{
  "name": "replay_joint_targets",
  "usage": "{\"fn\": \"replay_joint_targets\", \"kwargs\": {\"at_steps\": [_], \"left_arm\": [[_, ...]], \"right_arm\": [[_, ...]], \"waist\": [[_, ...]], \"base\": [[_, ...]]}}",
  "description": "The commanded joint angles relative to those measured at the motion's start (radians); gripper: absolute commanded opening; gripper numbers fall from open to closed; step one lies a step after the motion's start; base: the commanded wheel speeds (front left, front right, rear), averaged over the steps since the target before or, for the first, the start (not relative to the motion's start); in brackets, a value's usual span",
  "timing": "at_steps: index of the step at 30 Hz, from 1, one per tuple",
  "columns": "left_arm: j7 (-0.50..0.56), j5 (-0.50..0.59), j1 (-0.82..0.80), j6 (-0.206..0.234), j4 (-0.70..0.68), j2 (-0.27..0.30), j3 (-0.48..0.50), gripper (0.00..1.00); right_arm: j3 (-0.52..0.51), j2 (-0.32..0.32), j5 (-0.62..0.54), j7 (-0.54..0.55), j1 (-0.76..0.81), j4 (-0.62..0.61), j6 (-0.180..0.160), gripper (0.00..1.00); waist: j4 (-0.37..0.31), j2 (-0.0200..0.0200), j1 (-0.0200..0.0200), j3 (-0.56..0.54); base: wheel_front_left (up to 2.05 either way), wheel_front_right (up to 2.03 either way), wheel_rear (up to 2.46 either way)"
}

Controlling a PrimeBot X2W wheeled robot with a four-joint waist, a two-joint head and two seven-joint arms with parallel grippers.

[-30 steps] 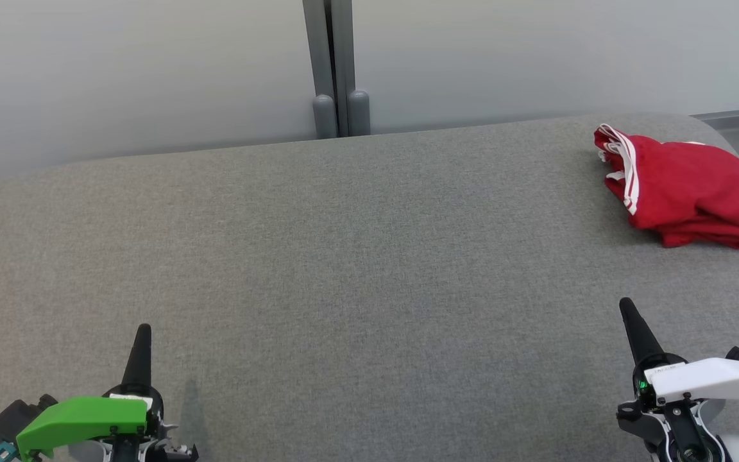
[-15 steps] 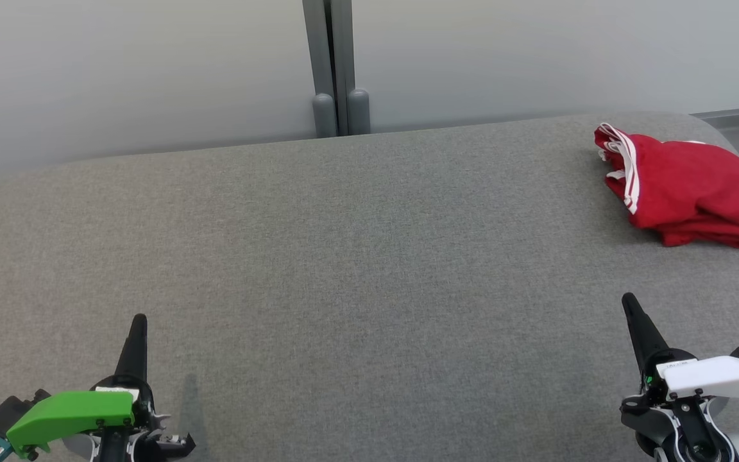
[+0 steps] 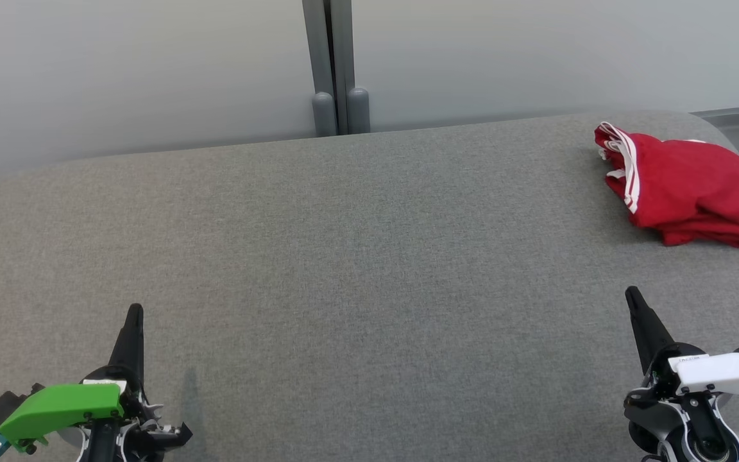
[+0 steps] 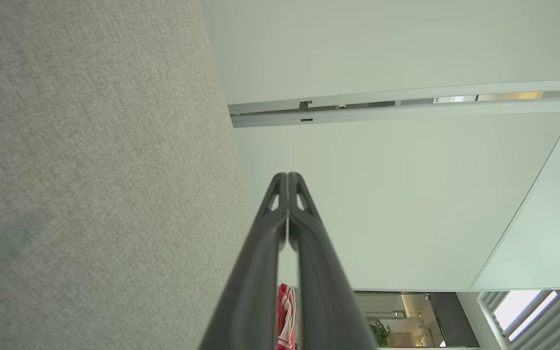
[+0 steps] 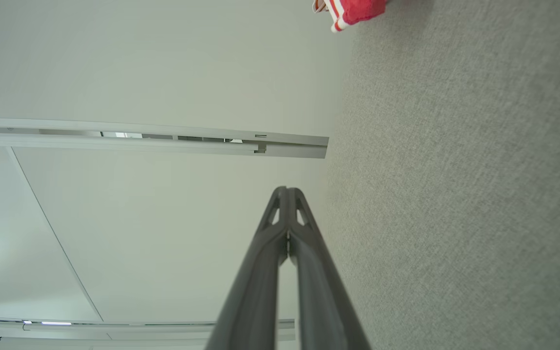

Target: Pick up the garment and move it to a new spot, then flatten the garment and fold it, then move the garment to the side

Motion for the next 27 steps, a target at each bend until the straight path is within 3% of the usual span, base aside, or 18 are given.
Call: {"fn": "replay_joint_targets", "kwargs": {"at_steps": [1,9,27], "left_arm": [[0.007,-0.018,-0.015,-0.008,-0.003,0.007,0.007,0.0],[0.02,-0.062,-0.025,-0.01,-0.004,0.007,0.015,0.0],[0.021,-0.057,-0.02,-0.01,-0.003,0.007,0.015,0.0]], "right_arm": [[-0.004,-0.006,0.021,0.008,-0.01,-0.008,-0.001,0.0],[-0.01,-0.006,0.073,0.02,-0.012,-0.012,-0.001,0.0],[-0.009,-0.006,0.068,0.02,-0.011,-0.011,-0.001,0.0]], "waist": [[0.0,0.0,0.0,0.0],[0.0,0.0,0.0,0.002],[0.0,0.0,0.0,0.002]], "base": [[0.0,0.0,0.0],[0.0,0.0,0.0],[0.0,0.0,0.0]]}}
